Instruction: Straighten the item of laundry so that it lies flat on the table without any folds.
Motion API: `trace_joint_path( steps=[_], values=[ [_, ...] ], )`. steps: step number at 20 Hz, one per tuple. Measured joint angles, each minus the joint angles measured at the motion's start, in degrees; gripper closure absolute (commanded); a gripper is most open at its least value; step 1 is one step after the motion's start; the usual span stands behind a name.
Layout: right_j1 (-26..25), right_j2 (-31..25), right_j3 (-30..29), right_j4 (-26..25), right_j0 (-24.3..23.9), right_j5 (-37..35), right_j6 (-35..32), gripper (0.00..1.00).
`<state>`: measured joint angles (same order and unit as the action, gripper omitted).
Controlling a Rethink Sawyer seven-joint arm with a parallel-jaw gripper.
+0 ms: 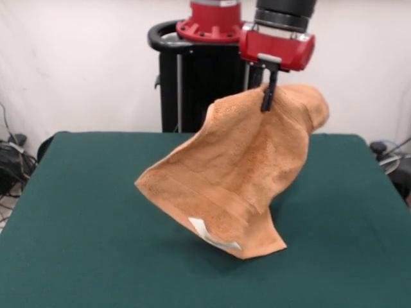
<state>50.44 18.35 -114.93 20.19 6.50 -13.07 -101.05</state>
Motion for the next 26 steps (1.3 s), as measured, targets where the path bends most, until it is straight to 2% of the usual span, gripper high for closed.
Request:
trace_joint_path(
  steps=[16,26],
  values=[
    [-4.2,-1.0,9.8,1.5,0.3,-0.1,0.0,1.0],
    [-5.7,-1.0,12.7,2.4,0.8,-0.2,0.0,1.0]
  ],
)
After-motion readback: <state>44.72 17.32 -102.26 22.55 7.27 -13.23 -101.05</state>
